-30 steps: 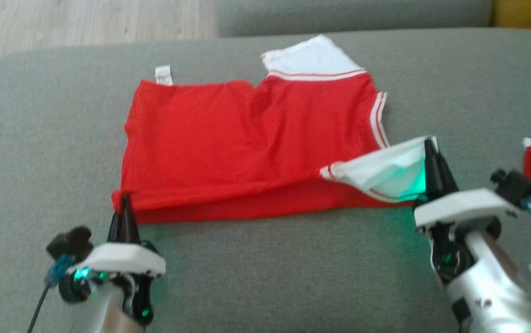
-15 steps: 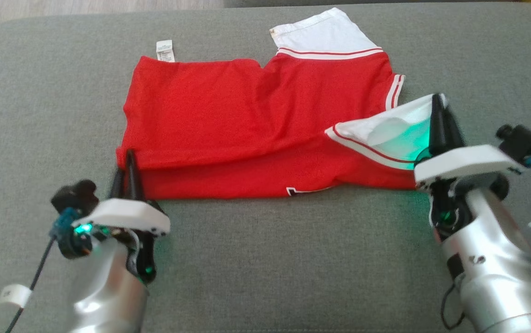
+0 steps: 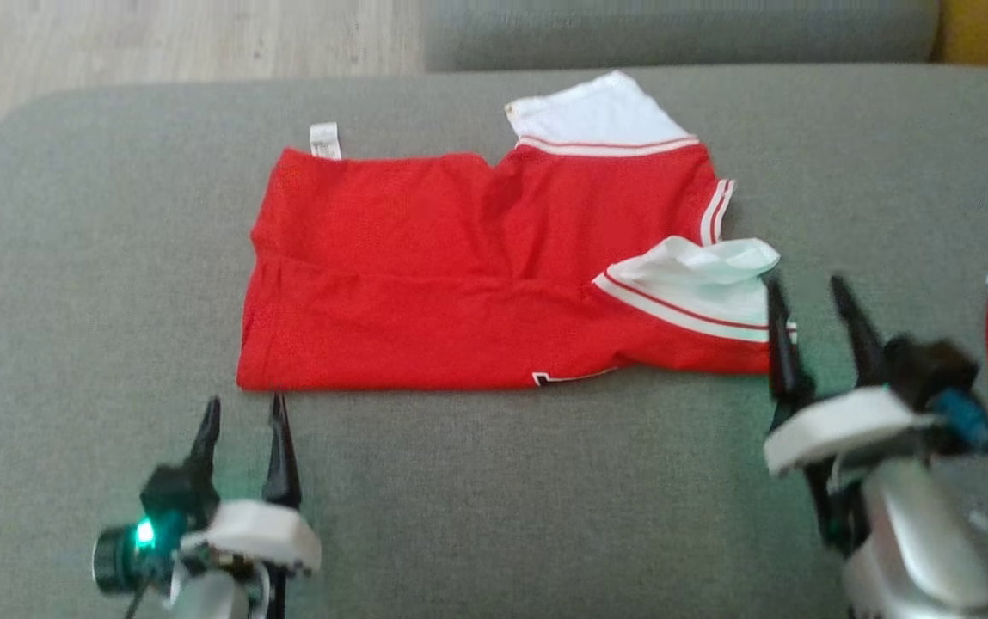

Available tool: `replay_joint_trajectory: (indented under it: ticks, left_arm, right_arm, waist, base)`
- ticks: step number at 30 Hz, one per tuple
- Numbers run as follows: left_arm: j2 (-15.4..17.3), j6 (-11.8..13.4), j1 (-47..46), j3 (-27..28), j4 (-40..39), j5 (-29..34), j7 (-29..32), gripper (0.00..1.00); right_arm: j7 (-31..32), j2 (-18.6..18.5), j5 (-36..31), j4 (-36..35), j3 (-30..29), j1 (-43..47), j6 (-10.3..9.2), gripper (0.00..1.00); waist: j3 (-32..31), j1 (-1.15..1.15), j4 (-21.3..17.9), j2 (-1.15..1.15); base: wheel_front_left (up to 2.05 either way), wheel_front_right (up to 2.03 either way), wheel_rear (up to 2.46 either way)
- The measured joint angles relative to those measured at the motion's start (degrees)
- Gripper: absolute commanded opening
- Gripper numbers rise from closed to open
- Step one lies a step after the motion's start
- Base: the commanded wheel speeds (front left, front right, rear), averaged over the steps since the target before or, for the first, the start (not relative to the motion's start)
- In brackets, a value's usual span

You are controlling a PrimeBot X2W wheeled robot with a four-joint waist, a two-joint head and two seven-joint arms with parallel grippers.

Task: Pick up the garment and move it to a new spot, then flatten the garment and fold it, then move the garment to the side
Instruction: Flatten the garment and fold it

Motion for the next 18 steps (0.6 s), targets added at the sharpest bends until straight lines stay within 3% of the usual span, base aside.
replay_joint_trajectory:
  ticks: [9, 18]
  left_arm:
    - [0.2, 1.6, 11.5, -0.4, -5.1, 2.5, 0.0, 1.00]
    - [0.5, 2.9, 18.0, -2.0, -8.4, 2.4, 0.0, 1.00]
  right_arm:
    - [0.0, 1.3, -5.8, -0.4, -0.1, 11.0, 0.00, 1.00]
    - [0.0, 1.9, -4.2, -0.3, 0.0, 15.7, 0.00, 1.00]
  waist:
    - [-6.3, -0.01, -0.3, 0.00]
    - [-9.0, 0.00, -0.6, 0.00]
  base:
    - [0.00, 0.00, 0.00]
    - [0.00, 0.00, 0.00]
